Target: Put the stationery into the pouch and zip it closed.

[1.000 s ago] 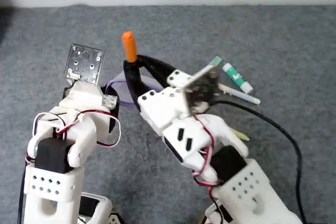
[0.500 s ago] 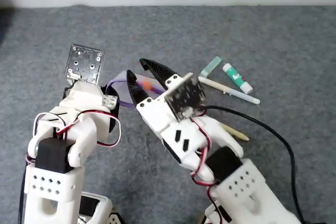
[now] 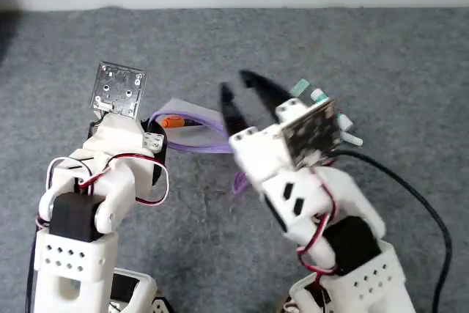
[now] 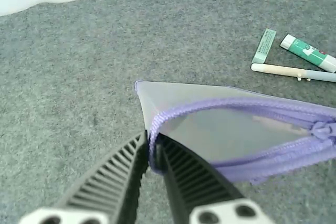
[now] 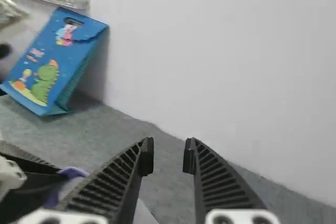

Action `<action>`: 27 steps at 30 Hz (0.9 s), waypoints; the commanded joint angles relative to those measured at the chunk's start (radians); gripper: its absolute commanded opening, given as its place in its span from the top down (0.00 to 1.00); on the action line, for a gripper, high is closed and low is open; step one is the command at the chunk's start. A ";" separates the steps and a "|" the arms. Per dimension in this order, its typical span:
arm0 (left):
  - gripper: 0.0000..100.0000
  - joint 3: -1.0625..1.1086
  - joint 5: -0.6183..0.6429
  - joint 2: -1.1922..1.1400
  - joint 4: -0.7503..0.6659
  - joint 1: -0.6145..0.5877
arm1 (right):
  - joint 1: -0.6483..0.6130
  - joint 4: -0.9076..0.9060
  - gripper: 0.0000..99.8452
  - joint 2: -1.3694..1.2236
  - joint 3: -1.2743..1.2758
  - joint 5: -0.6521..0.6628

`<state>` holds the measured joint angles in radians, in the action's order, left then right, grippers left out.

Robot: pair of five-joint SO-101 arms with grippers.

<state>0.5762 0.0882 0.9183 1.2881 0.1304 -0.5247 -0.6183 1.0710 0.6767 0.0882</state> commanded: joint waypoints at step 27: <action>0.99 0.081 0.002 0.008 -0.091 -0.006 | 0.398 -0.582 0.89 -0.858 -0.293 0.305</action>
<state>0.6636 0.0882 0.9198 1.2252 0.1258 -0.1350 -1.1937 0.3069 0.4588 0.3491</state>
